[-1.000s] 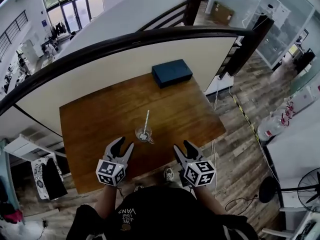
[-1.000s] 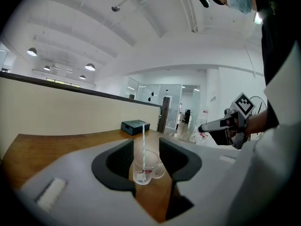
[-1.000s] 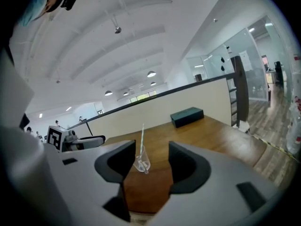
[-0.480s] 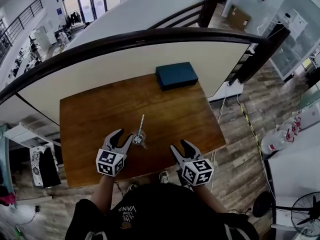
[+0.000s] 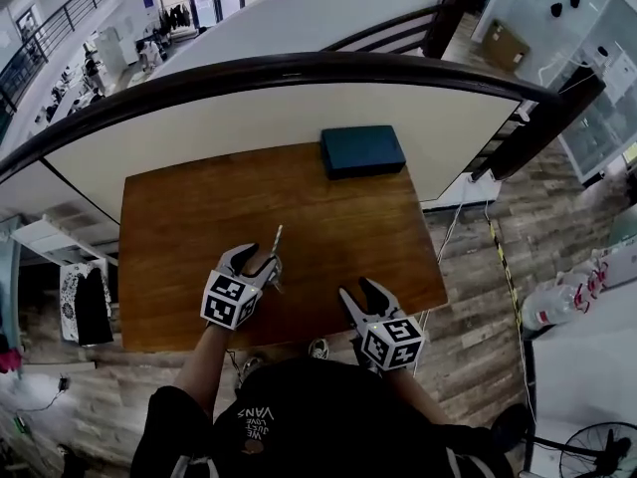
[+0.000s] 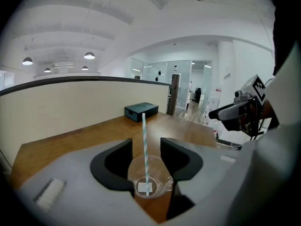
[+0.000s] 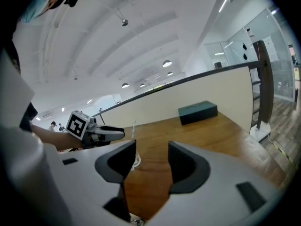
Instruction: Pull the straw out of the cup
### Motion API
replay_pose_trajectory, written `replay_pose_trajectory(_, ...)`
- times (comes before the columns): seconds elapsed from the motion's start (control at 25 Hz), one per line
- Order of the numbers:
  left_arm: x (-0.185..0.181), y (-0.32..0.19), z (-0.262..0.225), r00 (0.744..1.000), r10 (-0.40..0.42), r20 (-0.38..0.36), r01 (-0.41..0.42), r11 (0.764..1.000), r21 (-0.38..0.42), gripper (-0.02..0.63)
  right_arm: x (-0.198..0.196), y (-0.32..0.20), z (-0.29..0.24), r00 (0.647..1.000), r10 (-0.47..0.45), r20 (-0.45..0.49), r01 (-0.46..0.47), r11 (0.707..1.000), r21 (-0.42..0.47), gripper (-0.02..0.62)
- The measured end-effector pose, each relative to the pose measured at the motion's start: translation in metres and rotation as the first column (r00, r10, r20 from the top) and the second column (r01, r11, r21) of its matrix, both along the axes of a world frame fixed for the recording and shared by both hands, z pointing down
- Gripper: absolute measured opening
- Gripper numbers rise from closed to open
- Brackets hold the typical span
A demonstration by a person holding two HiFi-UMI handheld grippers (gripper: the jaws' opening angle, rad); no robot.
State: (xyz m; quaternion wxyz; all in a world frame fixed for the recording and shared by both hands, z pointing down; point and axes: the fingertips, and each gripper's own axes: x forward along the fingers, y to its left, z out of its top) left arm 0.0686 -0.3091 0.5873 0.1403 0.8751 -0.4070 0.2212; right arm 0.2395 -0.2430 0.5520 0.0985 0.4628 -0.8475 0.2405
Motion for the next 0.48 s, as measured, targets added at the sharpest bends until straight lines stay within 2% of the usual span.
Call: replay_pose_trajectory(0.48, 0.024, -0.023, 0.012, 0.996, 0.03, 0.081, -0.025, 0.998, -0.056, 0.172, 0.027, -0.002, 0.007, 1.0, -0.003, 0.002, 0.003, 1.0, -0.017, 0.19)
